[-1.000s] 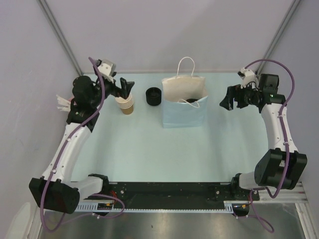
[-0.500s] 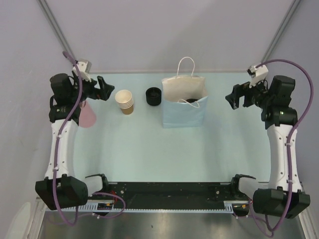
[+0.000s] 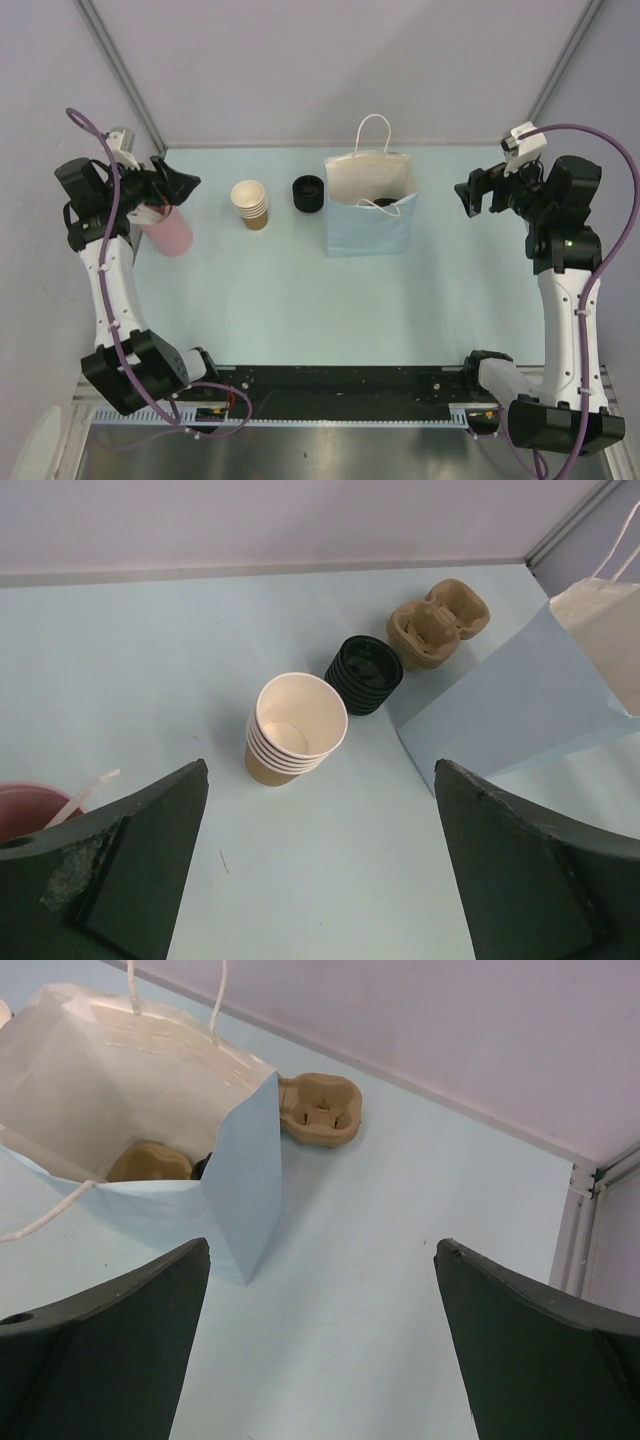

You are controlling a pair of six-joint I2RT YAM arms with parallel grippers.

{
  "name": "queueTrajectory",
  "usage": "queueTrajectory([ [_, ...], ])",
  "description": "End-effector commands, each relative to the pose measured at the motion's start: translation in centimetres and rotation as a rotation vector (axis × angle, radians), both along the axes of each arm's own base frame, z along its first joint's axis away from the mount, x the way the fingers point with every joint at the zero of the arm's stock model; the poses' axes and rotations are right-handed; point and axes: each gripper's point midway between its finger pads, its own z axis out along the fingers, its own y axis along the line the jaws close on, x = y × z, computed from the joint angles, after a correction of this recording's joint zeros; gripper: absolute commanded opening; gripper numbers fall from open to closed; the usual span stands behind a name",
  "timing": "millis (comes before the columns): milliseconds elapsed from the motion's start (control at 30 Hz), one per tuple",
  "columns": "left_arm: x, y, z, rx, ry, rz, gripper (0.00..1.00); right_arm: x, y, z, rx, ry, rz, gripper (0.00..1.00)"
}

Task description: Pack the takeout coffee

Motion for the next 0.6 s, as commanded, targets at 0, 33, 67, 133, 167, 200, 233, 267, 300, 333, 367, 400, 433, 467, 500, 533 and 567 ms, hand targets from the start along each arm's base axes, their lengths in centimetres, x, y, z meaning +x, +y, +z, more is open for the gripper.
queueTrajectory([
  [0,-0.7,-0.1,1.8,-0.043,-0.029,-0.063,1.00,0.2,-0.4,3.3,0.002,-0.091,-0.044,1.00],
  [33,-0.7,0.1,1.7,-0.036,-0.029,-0.056,1.00,0.2,-0.4,3.4,0.006,-0.093,-0.049,1.00],
  [67,-0.6,0.4,1.8,-0.018,-0.037,-0.036,1.00,0.2,-0.6,3.8,0.009,-0.100,-0.059,1.00],
  [133,-0.7,0.6,2.4,0.010,-0.063,-0.008,1.00,0.2,-0.6,4.3,0.024,-0.106,-0.071,1.00],
  [167,-0.7,1.0,2.6,0.019,-0.074,0.020,1.00,0.3,-0.8,4.8,0.032,-0.115,-0.085,1.00],
  [200,-0.6,1.4,3.0,0.039,-0.092,0.054,1.00,0.2,-0.8,5.0,0.046,-0.115,-0.092,1.00],
  [233,-1.0,1.5,3.8,0.063,-0.125,0.073,1.00,0.3,-0.8,5.2,0.055,-0.119,-0.099,1.00],
  [267,-1.2,1.6,4.3,0.079,-0.144,0.088,1.00,0.3,-0.9,5.6,0.063,-0.124,-0.107,1.00],
  [300,-1.3,1.8,4.8,0.099,-0.172,0.109,1.00,0.3,-0.9,5.9,0.070,-0.132,-0.112,1.00],
  [333,-1.9,1.6,5.7,0.116,-0.203,0.115,1.00,0.4,-1.0,6.1,0.088,-0.131,-0.124,1.00],
  [367,-2.2,1.6,6.1,0.126,-0.221,0.124,1.00,0.4,-1.0,6.3,0.095,-0.134,-0.128,1.00],
  [400,-2.3,1.6,6.4,0.135,-0.234,0.135,1.00,0.4,-1.1,6.8,0.102,-0.143,-0.131,1.00],
  [433,-2.5,1.6,6.9,0.141,-0.253,0.142,1.00,0.3,-1.1,7.1,0.116,-0.144,-0.138,1.00],
  [467,-2.8,1.5,7.5,0.149,-0.271,0.150,1.00,0.3,-1.0,7.3,0.121,-0.147,-0.138,1.00],
  [500,-3.0,1.4,8.1,0.156,-0.287,0.153,1.00,0.2,-1.0,7.7,0.127,-0.153,-0.137,1.00],
  [533,-3.2,1.4,8.4,0.160,-0.298,0.156,1.00,0.2,-1.0,7.9,0.131,-0.155,-0.137,1.00],
  [567,-3.6,1.2,8.9,0.164,-0.312,0.157,1.00,0.1,-0.8,8.1,0.145,-0.155,-0.135,1.00],
])
